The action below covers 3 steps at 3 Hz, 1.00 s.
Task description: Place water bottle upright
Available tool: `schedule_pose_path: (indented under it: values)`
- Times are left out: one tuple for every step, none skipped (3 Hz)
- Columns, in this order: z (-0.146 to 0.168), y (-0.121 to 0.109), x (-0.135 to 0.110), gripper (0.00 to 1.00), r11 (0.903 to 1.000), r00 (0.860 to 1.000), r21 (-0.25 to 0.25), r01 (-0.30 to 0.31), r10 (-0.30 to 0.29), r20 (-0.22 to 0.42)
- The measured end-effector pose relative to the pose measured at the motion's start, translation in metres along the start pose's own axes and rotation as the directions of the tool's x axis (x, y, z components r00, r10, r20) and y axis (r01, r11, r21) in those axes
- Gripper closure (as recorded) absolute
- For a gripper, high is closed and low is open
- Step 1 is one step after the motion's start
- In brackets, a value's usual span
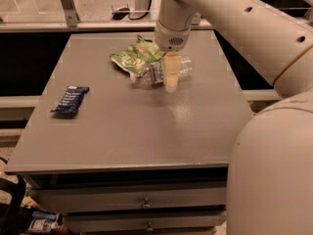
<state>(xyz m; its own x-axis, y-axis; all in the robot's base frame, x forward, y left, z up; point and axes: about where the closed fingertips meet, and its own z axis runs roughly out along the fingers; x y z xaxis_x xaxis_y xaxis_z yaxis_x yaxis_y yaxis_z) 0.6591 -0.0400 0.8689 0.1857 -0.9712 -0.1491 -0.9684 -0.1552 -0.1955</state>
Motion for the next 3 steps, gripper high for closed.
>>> schedule_pose_path:
  values:
    - [0.0087,-0.0039,0.0056,0.0,0.9995,1.0,-0.026,-0.014,0.015,0.01]
    - [0.0113,-0.0057,0.006,0.0,0.9991,0.999,-0.035,-0.024,0.025,0.026]
    - [0.0173,-0.002,0.003,0.0,0.9984,0.998,-0.046,-0.033,0.036,0.056]
